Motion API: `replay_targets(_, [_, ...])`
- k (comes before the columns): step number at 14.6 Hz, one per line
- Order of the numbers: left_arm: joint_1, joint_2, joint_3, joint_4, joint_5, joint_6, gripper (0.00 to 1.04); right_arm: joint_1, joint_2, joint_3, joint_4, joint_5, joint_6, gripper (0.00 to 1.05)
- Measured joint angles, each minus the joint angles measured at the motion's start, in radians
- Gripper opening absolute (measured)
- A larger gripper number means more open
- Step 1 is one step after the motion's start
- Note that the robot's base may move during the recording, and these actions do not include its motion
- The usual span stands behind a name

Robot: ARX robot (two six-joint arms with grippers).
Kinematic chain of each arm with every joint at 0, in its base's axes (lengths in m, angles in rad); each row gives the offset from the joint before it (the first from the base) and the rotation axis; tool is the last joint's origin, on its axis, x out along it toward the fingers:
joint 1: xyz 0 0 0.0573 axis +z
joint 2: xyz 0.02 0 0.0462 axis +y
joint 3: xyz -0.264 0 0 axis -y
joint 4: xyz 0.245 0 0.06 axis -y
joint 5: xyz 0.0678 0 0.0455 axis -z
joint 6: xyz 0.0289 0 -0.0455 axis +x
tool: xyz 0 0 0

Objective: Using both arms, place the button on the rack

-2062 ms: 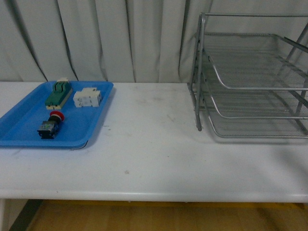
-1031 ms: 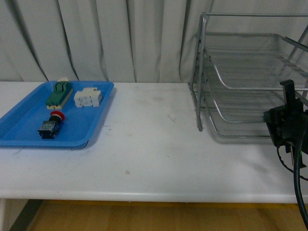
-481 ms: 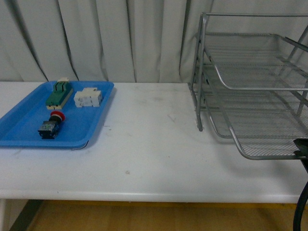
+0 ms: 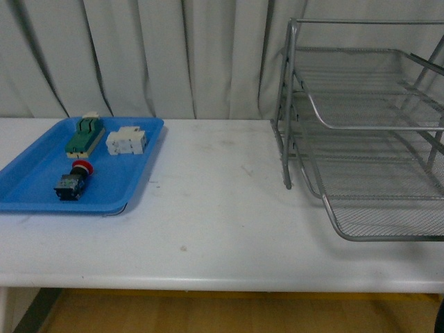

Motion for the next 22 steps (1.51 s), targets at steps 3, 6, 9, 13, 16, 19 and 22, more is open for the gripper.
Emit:
replay_targets(3, [0.0, 0.0, 0.0, 0.0, 0.0, 0.0, 0.98, 0.045, -0.314, -0.106, -0.256, 0.108, -0.114, 0.98])
replay_targets(6, [0.0, 0.0, 0.0, 0.0, 0.0, 0.0, 0.98, 0.212, -0.751, -0.201, -0.199, 0.191, -0.623, 0.74])
replay_targets(9, [0.0, 0.0, 0.0, 0.0, 0.0, 0.0, 0.98, 0.128, -0.924, -0.255, -0.359, 0.134, -0.914, 0.38])
replay_targets(13, [0.0, 0.0, 0.0, 0.0, 0.0, 0.0, 0.98, 0.014, -1.164, -0.262, -0.565, 0.003, -0.966, 0.02])
replay_targets(16, [0.0, 0.0, 0.0, 0.0, 0.0, 0.0, 0.98, -0.042, -1.288, -0.262, -0.679, -0.033, -0.966, 0.02])
replay_targets(19, [0.0, 0.0, 0.0, 0.0, 0.0, 0.0, 0.98, -0.042, -1.382, -0.262, -0.762, -0.033, -0.966, 0.02])
replay_targets(22, [0.0, 0.0, 0.0, 0.0, 0.0, 0.0, 0.98, -0.042, -1.463, -0.262, -0.845, -0.033, -0.966, 0.02])
